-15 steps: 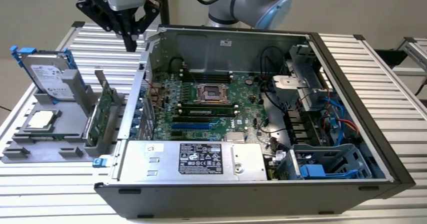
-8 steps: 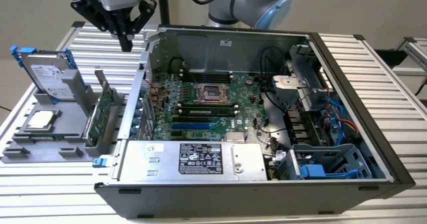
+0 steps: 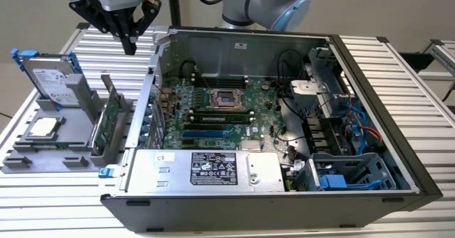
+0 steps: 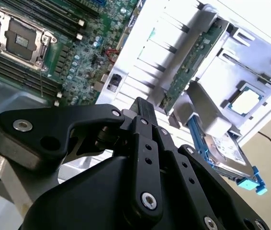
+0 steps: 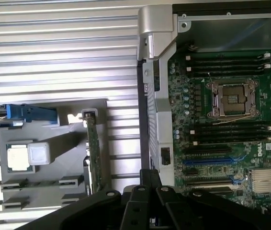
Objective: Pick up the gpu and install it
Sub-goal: 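Reach for the gpu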
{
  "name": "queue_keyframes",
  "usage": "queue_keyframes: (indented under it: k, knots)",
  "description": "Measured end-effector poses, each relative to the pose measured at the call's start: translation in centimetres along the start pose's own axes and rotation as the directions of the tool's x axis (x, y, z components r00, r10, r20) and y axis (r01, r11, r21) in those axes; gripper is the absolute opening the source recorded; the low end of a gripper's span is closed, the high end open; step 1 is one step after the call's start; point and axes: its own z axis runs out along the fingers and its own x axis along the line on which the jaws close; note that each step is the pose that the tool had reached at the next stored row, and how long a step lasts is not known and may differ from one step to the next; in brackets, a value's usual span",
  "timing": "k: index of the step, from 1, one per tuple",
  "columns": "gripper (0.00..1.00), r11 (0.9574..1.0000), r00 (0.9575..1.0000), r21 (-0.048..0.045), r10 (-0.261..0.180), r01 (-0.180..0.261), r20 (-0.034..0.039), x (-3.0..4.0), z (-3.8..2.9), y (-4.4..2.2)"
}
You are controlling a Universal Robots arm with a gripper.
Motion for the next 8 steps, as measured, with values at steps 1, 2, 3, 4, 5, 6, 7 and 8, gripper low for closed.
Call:
queue_keyframes:
  k: [1,2,3,4,5,6,7,8]
  knots:
    - [0.00,1.0000,1.0000,0.0000,-0.001,0.001,-0.0001,0.09,0.00,-0.01]
    - [0.00,1.0000,1.0000,0.0000,-0.001,0.001,-0.0001,0.19,-0.01,-0.02]
    - [0.00,1.0000,1.0000,-0.0001,-0.002,0.002,-0.0002,0.31,-0.01,-0.04]
    - [0.00,1.0000,1.0000,-0.0002,-0.003,0.003,-0.0001,0.40,-0.01,-0.05]
    - [0.00,1.0000,1.0000,-0.0002,-0.003,0.003,-0.0002,0.50,-0.02,-0.07]
    - [0.00,1.0000,1.0000,-0.0003,-0.004,0.004,-0.0003,0.61,-0.02,-0.09]
    - [0.00,1.0000,1.0000,-0.0004,-0.005,0.005,-0.0002,0.70,-0.02,-0.11]
    - [0.00,1.0000,1.0000,-0.0005,-0.006,0.006,-0.0003,0.81,-0.02,-0.13]
